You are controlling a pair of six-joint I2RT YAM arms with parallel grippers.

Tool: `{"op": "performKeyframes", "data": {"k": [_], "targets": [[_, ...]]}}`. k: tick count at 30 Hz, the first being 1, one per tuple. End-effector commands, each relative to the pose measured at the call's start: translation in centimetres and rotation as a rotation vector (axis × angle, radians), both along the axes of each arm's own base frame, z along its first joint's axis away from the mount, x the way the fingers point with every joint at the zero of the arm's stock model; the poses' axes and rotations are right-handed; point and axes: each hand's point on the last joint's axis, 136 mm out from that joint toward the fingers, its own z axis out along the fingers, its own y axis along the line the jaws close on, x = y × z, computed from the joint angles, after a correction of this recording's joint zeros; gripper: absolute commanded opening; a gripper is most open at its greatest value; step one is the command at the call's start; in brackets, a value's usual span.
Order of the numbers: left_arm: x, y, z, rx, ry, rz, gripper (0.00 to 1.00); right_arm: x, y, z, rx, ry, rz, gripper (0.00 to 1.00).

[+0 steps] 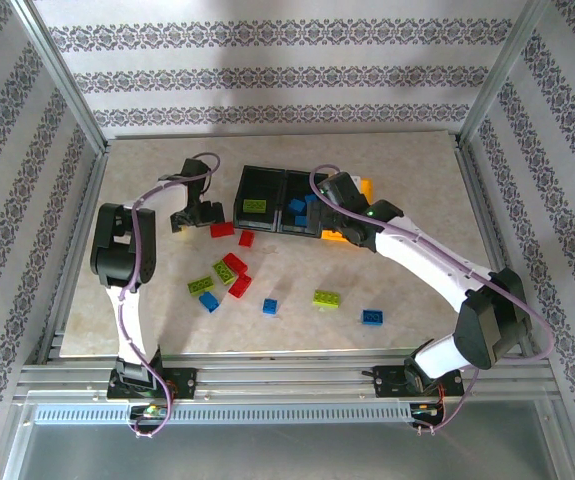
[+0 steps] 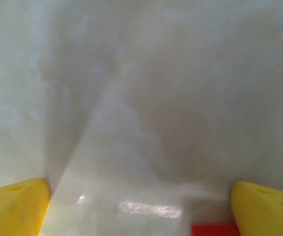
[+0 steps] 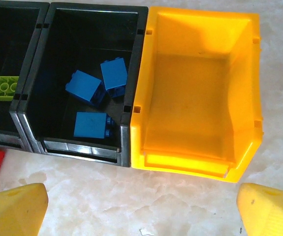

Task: Sort the legos into containers by color
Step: Move the lego to the center of the table.

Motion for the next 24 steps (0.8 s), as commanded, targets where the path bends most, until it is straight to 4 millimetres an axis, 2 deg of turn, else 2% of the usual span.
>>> {"op": "performKeyframes", "data": {"k": [1,5,8,10,15,18,20,24], "targets": [[-2.9,-0.1,0.5,-0.016,0.054,-0.016,0.94,-0.3,-0.1,-0.2,-0.009,0.0,-0.017,0.98],[-5.1,-0.7,0.4,-0.037,0.059,-0.007,0.92,-0.2,0.2,-0.4,-0.007,0.002,-0.013,0.98],[-5.8,-1.9,0.9,-0.086,0.016,-0.02,0.92,-0.1,0.5,-0.5,-0.005,0.004,-0.006,0.98],[-5.7,-2.3,1.7,-0.087,-0.035,-0.036,0.91,-0.1,0.7,-0.6,-0.01,0.007,0.001,0.98],[-4.3,-1.7,4.9,-0.045,-0.176,-0.053,0.91,-0.2,0.7,-1.0,-0.022,0.015,0.006,0.98],[-3.8,-2.9,6.1,-0.079,-0.218,-0.145,0.91,-0.4,0.6,-1.1,-0.026,0.015,0.004,0.98],[-4.0,-4.0,6.0,-0.095,-0.193,-0.227,0.89,-0.4,0.4,-1.1,-0.028,0.014,-0.002,0.98],[-5.2,-5.2,4.3,-0.016,-0.067,-0.362,0.84,-0.4,0.4,-1.0,-0.027,0.01,-0.005,0.98]]}}
